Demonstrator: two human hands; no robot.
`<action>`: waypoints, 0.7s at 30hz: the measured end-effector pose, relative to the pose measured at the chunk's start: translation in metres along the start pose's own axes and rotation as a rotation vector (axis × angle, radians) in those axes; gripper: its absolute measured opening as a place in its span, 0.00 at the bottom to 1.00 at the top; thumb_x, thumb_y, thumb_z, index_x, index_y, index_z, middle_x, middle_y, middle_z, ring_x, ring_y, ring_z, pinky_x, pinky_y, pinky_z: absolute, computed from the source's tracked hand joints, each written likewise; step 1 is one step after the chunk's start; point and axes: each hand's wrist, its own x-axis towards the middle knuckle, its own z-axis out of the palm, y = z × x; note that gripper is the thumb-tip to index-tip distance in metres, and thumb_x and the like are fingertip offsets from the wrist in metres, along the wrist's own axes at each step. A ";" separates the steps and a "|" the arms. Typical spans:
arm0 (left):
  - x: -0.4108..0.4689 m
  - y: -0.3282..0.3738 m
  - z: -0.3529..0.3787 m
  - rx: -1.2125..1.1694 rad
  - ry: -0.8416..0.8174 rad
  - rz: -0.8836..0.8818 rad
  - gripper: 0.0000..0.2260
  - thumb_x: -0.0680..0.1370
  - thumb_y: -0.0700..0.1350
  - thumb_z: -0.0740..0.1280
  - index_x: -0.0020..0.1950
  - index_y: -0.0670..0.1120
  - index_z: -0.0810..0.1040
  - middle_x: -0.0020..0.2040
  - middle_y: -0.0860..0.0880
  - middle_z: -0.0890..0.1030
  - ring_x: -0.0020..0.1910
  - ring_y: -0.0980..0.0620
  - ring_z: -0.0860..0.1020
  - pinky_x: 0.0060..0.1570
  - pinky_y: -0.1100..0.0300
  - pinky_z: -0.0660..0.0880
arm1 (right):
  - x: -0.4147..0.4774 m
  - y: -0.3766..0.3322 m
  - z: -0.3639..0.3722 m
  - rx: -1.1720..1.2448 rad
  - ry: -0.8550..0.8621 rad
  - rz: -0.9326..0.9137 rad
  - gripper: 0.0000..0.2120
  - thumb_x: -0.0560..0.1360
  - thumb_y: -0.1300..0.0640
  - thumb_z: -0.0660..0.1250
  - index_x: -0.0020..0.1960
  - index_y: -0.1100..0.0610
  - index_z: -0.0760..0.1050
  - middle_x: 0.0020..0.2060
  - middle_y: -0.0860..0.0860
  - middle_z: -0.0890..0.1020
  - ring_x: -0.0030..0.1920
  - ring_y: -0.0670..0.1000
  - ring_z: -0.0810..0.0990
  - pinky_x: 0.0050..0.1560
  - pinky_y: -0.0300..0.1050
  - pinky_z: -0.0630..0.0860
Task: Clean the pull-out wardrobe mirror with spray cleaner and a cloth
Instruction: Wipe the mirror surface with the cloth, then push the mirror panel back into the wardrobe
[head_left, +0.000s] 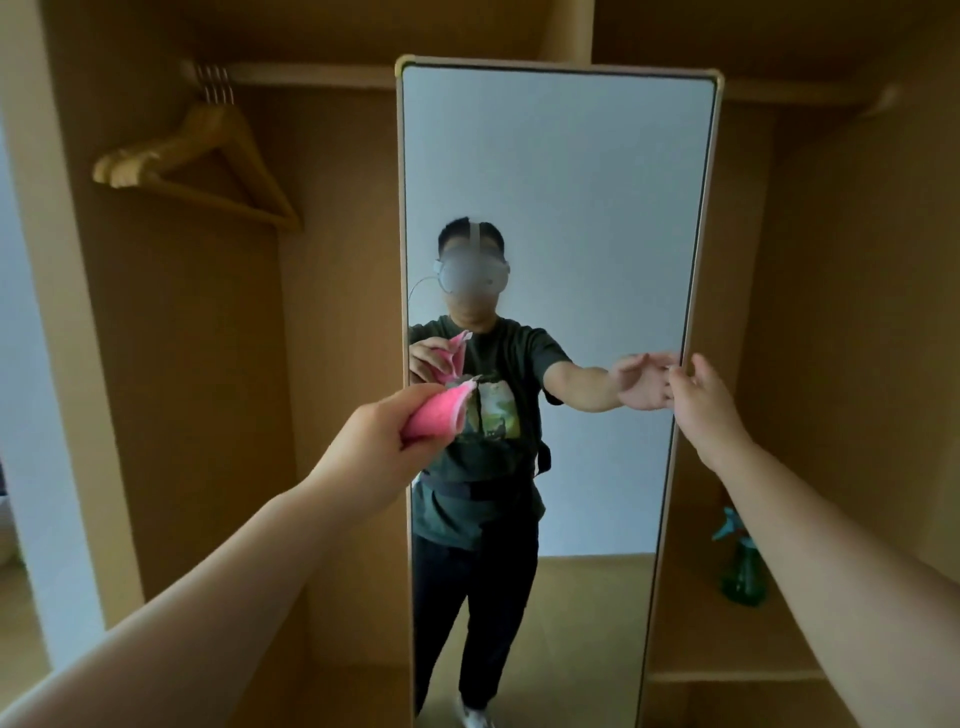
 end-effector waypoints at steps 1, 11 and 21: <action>0.000 0.000 -0.001 -0.006 0.000 0.005 0.17 0.76 0.43 0.71 0.64 0.53 0.76 0.44 0.59 0.81 0.40 0.63 0.78 0.36 0.70 0.74 | 0.001 -0.001 0.002 0.001 -0.008 0.007 0.24 0.83 0.49 0.52 0.76 0.57 0.58 0.73 0.58 0.65 0.71 0.59 0.66 0.66 0.53 0.66; 0.014 -0.020 -0.012 -0.061 -0.015 0.059 0.17 0.76 0.44 0.72 0.56 0.64 0.73 0.44 0.62 0.80 0.44 0.64 0.77 0.41 0.69 0.76 | -0.026 0.001 0.007 -0.010 0.084 -0.030 0.24 0.83 0.50 0.51 0.78 0.52 0.54 0.76 0.55 0.62 0.73 0.58 0.63 0.68 0.54 0.64; 0.037 -0.044 -0.015 -0.163 -0.094 0.126 0.14 0.75 0.44 0.72 0.58 0.58 0.77 0.47 0.52 0.82 0.46 0.55 0.78 0.42 0.63 0.75 | -0.098 -0.007 0.023 -0.217 0.375 -0.291 0.25 0.83 0.52 0.53 0.78 0.59 0.54 0.66 0.60 0.70 0.66 0.54 0.71 0.62 0.44 0.68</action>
